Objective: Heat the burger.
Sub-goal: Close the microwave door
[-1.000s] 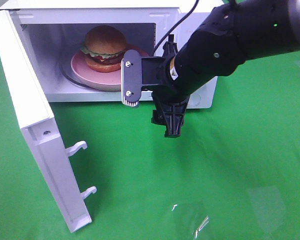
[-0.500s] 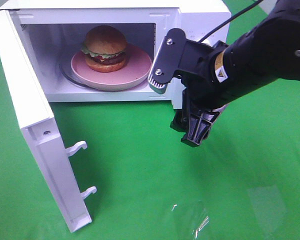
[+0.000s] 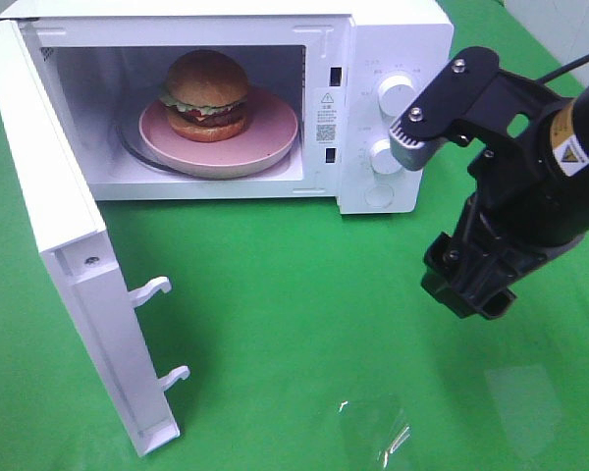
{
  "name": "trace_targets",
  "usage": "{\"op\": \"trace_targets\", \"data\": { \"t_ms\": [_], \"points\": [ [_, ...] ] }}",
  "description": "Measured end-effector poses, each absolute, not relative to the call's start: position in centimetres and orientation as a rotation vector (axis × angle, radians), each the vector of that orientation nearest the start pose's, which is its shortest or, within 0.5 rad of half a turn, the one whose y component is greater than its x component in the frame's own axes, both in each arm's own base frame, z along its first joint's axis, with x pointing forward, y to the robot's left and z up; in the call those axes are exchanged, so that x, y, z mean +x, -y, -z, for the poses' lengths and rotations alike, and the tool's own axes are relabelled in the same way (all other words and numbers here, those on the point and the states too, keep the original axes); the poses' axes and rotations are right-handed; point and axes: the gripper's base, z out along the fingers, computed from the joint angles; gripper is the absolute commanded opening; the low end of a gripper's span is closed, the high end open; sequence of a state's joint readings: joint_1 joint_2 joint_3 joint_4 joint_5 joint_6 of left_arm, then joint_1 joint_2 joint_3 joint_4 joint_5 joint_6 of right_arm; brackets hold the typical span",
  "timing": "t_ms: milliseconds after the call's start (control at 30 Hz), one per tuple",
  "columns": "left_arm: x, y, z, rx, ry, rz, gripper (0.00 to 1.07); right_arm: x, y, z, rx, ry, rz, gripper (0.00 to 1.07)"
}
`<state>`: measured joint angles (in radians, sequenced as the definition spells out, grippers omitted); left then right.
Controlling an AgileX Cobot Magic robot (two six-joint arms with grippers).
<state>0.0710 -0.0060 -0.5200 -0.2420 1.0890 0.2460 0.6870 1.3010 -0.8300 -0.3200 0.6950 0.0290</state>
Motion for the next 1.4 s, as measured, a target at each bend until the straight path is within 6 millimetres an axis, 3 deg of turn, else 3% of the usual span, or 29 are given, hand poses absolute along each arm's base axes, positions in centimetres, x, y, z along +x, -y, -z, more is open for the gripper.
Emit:
{"op": "trace_targets", "data": {
  "t_ms": [400, 700, 900, 1133, 1400],
  "points": [
    [-0.9, 2.0, -28.2, 0.196, -2.015, 0.089, 0.98, 16.4, -11.3, -27.5, -0.994, -2.579, 0.106, 0.77],
    [-0.9, 2.0, -28.2, 0.196, -2.015, 0.089, 0.98, 13.3, -9.0, -29.9, -0.910, -2.583, 0.042, 0.76],
    [-0.9, 2.0, -28.2, 0.196, -2.015, 0.089, 0.98, 11.0, -7.1, -29.7, -0.854, -2.562, 0.016, 0.76],
    [-0.9, 2.0, -28.2, 0.196, -2.015, 0.089, 0.98, 8.6, -3.4, -28.7, -0.616, -2.519, 0.013, 0.76],
    [-0.9, 2.0, -28.2, 0.196, -2.015, 0.089, 0.98, 5.9, -0.7, -28.5, -0.330, -2.370, 0.009, 0.76]
  ]
}}
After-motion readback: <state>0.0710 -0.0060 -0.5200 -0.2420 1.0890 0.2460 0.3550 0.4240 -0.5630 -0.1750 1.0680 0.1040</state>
